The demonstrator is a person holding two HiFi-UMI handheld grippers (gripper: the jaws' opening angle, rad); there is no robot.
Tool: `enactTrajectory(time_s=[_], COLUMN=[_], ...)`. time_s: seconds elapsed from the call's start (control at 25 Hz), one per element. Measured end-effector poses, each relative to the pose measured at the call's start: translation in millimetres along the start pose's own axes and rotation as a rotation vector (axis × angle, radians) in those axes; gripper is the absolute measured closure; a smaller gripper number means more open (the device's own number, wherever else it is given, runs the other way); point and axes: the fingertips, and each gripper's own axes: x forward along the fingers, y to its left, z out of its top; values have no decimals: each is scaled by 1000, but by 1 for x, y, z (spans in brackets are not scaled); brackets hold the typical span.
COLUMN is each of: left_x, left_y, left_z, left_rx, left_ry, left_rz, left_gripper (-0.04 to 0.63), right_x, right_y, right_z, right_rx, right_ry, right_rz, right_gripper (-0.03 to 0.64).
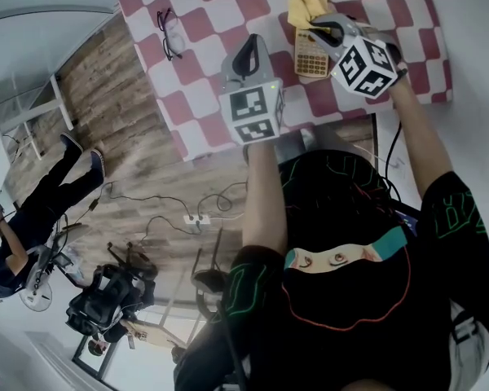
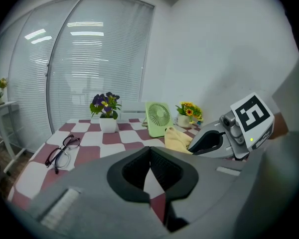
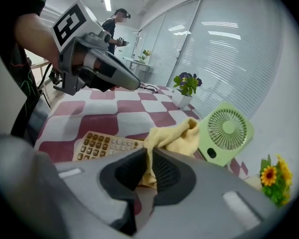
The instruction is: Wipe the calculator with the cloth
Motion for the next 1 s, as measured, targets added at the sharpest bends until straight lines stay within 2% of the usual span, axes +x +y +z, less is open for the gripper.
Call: enactTrajectory(time_s=[0.2,1.0], left_x=[-4,-24], left_y=[-4,-7], left_z=[-2,-13], left_rx=[-16,-45], left_ry=[-10,-22], left_rz=[4,38], left_gripper=[585,584], right_x=[-4,-26], right_y=[17,65], right_z=[0,4], right_rx=[1,56], right_ry=[-11,-40], right_rz=[36,57], right_gripper=[580,580])
